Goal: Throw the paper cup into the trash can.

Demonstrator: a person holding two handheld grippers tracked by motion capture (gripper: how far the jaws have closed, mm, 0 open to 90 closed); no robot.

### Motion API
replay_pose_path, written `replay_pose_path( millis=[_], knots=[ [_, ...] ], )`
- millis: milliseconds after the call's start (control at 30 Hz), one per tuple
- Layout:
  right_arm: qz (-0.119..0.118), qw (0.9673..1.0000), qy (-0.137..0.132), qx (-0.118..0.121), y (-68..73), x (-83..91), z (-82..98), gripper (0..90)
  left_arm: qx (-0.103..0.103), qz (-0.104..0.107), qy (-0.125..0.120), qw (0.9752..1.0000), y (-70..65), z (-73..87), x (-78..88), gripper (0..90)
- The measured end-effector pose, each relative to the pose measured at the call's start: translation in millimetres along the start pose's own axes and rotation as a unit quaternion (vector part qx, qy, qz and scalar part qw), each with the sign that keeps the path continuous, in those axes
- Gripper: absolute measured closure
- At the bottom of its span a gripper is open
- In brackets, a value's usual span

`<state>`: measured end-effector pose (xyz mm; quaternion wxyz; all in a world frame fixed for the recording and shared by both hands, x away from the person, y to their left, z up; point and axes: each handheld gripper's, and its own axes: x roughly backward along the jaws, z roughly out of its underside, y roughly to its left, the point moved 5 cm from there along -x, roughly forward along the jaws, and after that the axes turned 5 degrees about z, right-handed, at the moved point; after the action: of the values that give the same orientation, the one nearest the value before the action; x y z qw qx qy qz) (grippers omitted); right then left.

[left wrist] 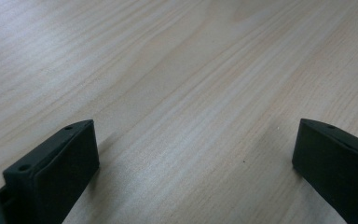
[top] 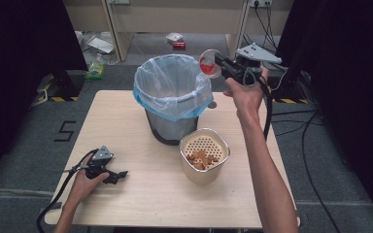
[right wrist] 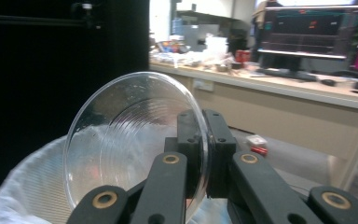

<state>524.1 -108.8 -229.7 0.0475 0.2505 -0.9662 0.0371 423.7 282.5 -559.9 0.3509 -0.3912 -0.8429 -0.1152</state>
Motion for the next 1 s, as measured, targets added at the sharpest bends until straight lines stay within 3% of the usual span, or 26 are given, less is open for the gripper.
replay_pose_path(
  millis=[300,500,733,1000],
  knots=[
    [-0.042,0.9987,0.024,0.015,44.2,-34.9,1.6,87.0,0.0,0.0,0.0,1.0,0.0,0.0,0.0,0.0],
    [-0.055,0.9972,0.047,0.019,59.5,-55.0,9.7,85.2,0.0,0.0,0.0,1.0,0.0,0.0,0.0,0.0],
    [-0.051,0.9975,0.048,0.003,58.7,-63.6,13.6,74.4,0.0,0.0,0.0,1.0,0.0,0.0,0.0,0.0],
    [-0.039,0.9983,0.043,0.0,46.3,-51.3,12.7,66.2,0.0,0.0,0.0,1.0,0.0,0.0,0.0,0.0]
  ],
)
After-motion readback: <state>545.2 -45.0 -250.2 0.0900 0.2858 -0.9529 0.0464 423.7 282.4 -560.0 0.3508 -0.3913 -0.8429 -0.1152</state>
